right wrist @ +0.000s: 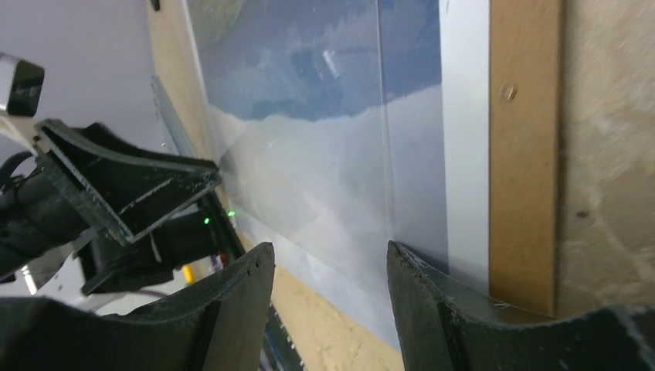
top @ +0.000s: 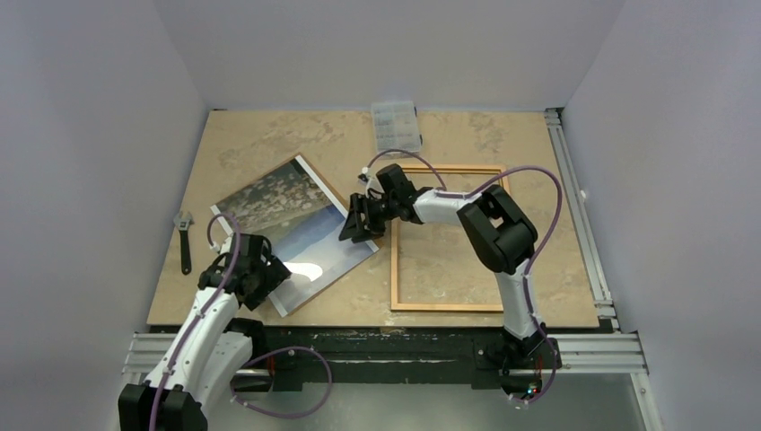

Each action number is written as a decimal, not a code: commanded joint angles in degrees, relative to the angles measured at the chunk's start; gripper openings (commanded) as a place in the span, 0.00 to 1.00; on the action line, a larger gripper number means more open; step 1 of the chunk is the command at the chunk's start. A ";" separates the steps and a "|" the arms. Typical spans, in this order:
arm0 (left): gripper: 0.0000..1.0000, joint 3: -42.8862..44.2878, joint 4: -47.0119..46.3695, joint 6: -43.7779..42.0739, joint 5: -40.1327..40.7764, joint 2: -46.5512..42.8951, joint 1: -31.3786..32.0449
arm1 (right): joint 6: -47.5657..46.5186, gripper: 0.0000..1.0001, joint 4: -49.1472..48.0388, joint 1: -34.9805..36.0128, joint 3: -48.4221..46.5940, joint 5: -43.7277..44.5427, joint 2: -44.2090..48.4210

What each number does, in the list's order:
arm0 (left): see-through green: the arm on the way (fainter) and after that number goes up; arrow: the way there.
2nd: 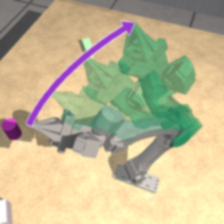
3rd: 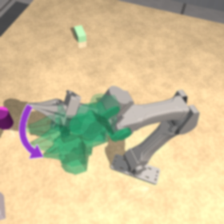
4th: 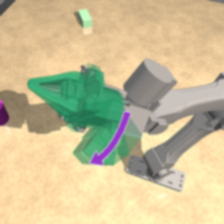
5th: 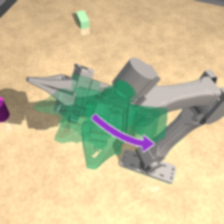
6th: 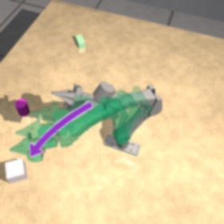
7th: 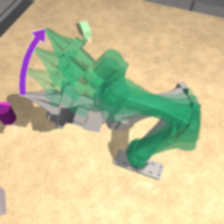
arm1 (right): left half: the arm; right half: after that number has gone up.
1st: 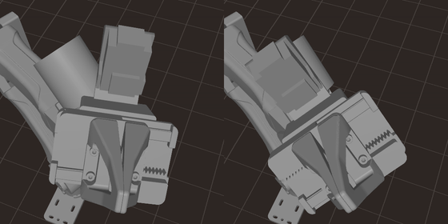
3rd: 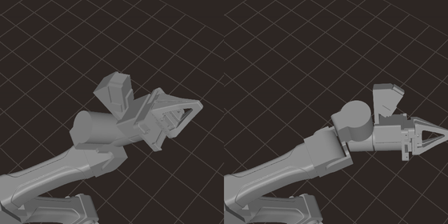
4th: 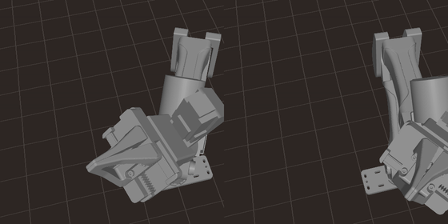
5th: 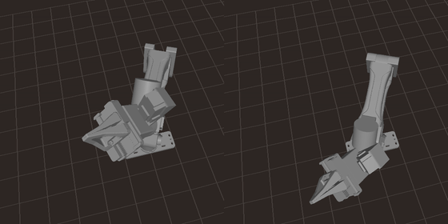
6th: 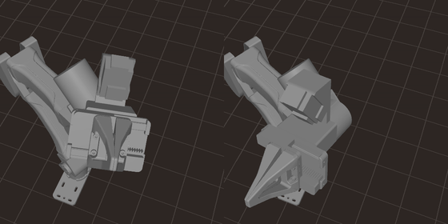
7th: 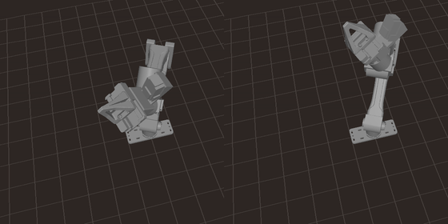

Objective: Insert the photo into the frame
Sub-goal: Adjust the photo frame item at the center of the board.

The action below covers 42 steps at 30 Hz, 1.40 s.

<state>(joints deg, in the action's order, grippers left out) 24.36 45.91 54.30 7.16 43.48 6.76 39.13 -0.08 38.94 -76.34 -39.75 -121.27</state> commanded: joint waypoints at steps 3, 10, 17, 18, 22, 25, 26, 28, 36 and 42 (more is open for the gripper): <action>0.72 0.30 -1.93 -2.37 -3.64 -0.43 -0.28 | 6.89 0.55 -5.36 0.24 4.59 -8.88 4.27; 0.69 1.08 -4.18 -4.74 -8.01 0.36 -0.26 | 9.16 0.54 -7.19 0.20 8.44 -9.99 11.60; 0.69 3.40 -6.47 -7.13 -11.89 1.70 2.98 | 9.92 0.54 -7.22 0.31 15.49 -8.08 19.08; 0.69 4.11 -6.85 -7.11 -11.60 2.35 4.29 | 10.24 0.54 -7.41 0.34 17.02 -7.78 20.12; 0.71 6.91 -7.07 -6.68 -8.90 6.92 10.57 | 8.37 0.54 -5.61 0.30 21.50 -4.62 24.07; 0.73 7.77 -5.82 -6.12 -7.40 8.71 12.05 | 2.20 0.55 2.69 0.31 19.25 2.41 23.74; 0.75 7.67 -5.16 -5.78 -6.06 8.20 12.20 | 0.80 0.55 5.02 0.34 17.91 3.90 22.79; 0.79 7.46 -3.30 -5.23 -3.45 6.25 12.14 | -1.14 0.55 8.21 0.33 15.15 5.34 20.82; 0.92 12.87 7.90 -4.47 10.51 3.48 10.10 | -6.71 0.55 16.12 0.33 2.29 10.63 12.38; 0.94 13.87 8.59 -5.59 10.13 7.42 -0.21 | -6.44 0.55 17.35 0.33 -3.76 11.37 5.08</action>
<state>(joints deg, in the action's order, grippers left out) 36.67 52.01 48.75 14.06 49.06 11.51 34.39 14.68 39.09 -75.88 -30.33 -113.21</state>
